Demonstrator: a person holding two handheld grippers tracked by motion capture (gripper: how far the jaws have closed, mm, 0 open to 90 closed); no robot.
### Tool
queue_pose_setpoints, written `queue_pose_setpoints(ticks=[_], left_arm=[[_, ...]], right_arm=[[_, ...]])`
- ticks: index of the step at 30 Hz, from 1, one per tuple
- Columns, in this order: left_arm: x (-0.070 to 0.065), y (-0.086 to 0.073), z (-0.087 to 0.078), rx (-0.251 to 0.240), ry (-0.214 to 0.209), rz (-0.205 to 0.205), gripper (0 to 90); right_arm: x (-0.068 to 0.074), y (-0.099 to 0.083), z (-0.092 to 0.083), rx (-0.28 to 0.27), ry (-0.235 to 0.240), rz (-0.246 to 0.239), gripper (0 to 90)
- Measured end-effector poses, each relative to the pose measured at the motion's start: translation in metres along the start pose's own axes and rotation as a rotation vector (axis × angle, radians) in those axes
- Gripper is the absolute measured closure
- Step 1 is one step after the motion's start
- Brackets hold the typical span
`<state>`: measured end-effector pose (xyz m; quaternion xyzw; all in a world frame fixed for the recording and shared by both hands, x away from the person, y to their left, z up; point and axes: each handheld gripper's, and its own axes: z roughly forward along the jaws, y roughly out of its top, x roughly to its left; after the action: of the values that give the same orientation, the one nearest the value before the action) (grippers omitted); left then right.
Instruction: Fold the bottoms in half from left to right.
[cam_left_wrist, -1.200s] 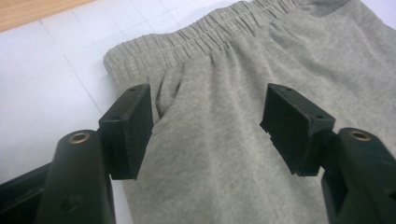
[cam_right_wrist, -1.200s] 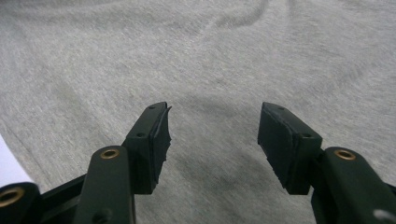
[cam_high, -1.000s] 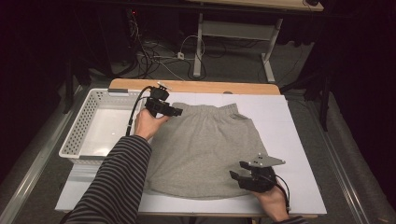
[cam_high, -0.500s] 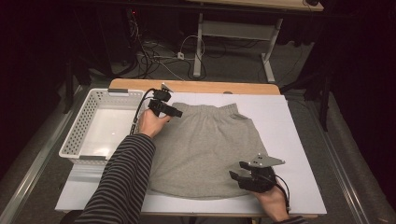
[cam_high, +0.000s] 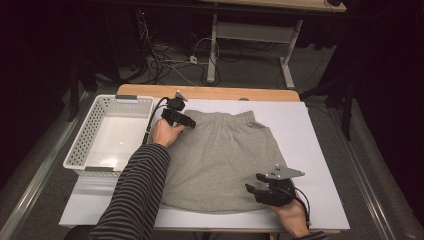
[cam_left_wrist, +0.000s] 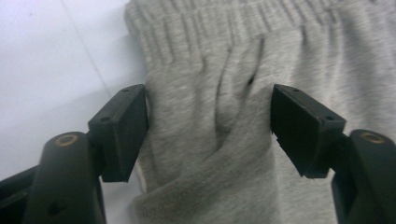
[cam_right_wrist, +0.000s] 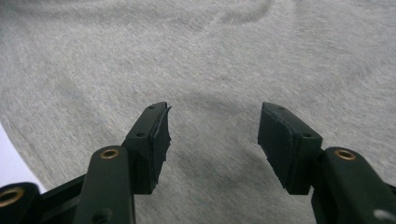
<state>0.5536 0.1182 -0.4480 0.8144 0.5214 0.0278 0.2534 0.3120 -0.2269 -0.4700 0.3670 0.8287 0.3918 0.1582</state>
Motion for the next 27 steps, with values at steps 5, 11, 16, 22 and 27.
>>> queue_pose_setpoints(ticks=[5,11,16,22,27], left_arm=[[0.0055,-0.0007,0.0029,0.012,0.016,-0.029,30.8],[0.0056,-0.0011,0.0025,0.023,0.029,-0.032,37.2],[0.0066,-0.0016,0.0008,0.04,0.022,-0.035,46.8],[0.0076,-0.0014,-0.0007,0.067,0.004,-0.048,61.2],[0.0092,-0.0013,-0.001,0.085,-0.021,-0.057,73.0]], right_arm=[[-0.0005,-0.0001,0.0,-0.001,0.002,0.0,44.3],[-0.0004,-0.0002,-0.0001,0.0,0.003,-0.003,44.3],[-0.0004,-0.0002,-0.0001,0.0,0.003,-0.001,44.3],[0.0,-0.0001,0.0003,0.002,0.003,0.001,44.3],[-0.0005,-0.0002,-0.0002,-0.001,0.003,0.002,44.3]])
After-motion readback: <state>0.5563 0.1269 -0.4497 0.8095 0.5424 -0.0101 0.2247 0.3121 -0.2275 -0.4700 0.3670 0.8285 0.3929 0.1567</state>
